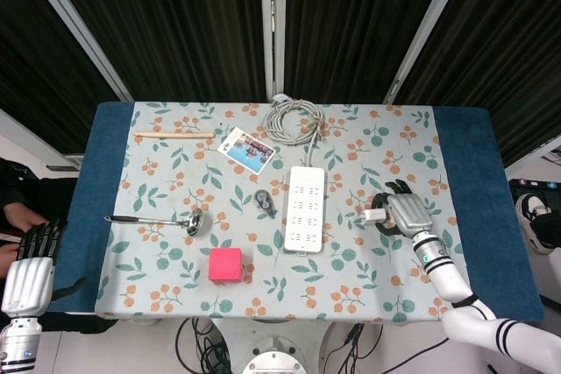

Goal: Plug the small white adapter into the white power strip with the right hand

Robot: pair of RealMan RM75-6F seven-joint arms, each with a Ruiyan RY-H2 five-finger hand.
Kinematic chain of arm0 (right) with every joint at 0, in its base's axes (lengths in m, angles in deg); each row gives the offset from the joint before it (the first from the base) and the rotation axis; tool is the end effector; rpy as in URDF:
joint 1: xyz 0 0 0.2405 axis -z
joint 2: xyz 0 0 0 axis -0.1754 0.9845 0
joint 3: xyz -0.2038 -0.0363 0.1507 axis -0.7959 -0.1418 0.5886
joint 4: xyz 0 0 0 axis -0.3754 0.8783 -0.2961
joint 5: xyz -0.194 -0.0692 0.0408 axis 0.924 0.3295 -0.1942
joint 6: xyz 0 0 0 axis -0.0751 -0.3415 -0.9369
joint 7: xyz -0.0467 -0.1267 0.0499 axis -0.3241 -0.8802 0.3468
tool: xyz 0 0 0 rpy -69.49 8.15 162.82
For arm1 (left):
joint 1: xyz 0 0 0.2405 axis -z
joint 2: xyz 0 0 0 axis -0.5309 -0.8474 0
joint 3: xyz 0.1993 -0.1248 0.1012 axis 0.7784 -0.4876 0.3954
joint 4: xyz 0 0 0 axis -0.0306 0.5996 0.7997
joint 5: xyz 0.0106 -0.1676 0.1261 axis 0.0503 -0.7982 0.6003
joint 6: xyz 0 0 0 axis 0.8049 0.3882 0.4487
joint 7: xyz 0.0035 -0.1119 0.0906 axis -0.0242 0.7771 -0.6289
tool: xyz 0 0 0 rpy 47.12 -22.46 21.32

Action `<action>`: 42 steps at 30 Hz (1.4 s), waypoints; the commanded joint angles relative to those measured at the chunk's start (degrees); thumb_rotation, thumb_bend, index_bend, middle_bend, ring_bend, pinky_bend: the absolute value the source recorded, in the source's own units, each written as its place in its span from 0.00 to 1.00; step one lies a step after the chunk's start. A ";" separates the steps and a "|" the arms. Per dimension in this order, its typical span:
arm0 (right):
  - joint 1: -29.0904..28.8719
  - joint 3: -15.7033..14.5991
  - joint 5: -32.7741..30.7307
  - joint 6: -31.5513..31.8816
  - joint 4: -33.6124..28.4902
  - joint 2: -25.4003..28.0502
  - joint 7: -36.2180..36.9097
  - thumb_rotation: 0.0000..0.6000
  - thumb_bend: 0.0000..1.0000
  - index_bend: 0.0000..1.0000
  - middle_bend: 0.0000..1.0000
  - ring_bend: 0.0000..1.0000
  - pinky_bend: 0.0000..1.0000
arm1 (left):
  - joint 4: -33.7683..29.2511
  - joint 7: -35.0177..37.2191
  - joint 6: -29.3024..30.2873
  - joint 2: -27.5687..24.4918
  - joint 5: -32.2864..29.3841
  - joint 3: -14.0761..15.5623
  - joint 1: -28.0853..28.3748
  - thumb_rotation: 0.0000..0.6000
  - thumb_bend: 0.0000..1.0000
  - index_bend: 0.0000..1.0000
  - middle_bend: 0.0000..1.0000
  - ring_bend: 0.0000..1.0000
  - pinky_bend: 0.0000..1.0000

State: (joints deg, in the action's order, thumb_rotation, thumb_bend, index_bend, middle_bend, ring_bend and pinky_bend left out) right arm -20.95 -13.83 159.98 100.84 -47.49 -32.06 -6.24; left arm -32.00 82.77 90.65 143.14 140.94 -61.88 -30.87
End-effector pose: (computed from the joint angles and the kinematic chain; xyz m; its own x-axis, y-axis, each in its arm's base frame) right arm -0.2634 -0.3250 0.0078 0.3153 -0.3578 0.8790 -0.9487 -0.1430 0.2821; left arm -0.3403 0.1556 0.1112 0.4157 0.0029 0.9095 0.9076 0.0636 -0.4151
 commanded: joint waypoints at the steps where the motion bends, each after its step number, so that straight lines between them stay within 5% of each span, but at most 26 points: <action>1: -0.12 0.15 0.37 0.63 1.00 -1.09 0.24 1.00 0.27 0.50 0.46 0.15 0.00 | 0.13 0.14 0.04 0.05 -0.02 0.03 -0.10 1.00 0.00 0.02 0.00 0.00 0.00; 8: -0.29 0.43 2.08 4.75 -2.55 1.87 -7.41 1.00 0.40 0.64 0.56 0.26 0.00 | 0.65 0.85 0.18 0.01 -0.08 0.12 -0.43 1.00 0.00 0.02 0.00 0.00 0.00; 15: -5.11 1.19 -7.07 3.58 -15.14 9.38 -37.67 1.00 0.42 0.66 0.59 0.29 0.00 | 0.99 1.07 0.14 0.20 0.31 0.11 -0.28 1.00 0.00 0.02 0.00 0.00 0.00; 21: -10.02 0.62 -18.10 6.35 -18.61 7.97 -58.34 1.00 0.42 0.66 0.59 0.29 0.00 | 1.26 1.34 -0.15 0.34 0.10 0.07 -0.27 1.00 0.00 0.02 0.00 0.00 0.00; 42: -16.47 -2.43 -29.80 6.69 -10.39 -1.56 -64.63 1.00 0.42 0.60 0.52 0.27 0.00 | 2.74 2.68 -1.45 0.95 -0.67 -0.03 -0.09 1.00 0.00 0.02 0.00 0.00 0.00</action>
State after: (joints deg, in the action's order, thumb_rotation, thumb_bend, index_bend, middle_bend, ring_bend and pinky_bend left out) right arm -37.24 -16.12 130.42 107.41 -58.01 -33.41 -70.75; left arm -29.28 85.43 89.22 144.07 140.28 -61.92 -30.95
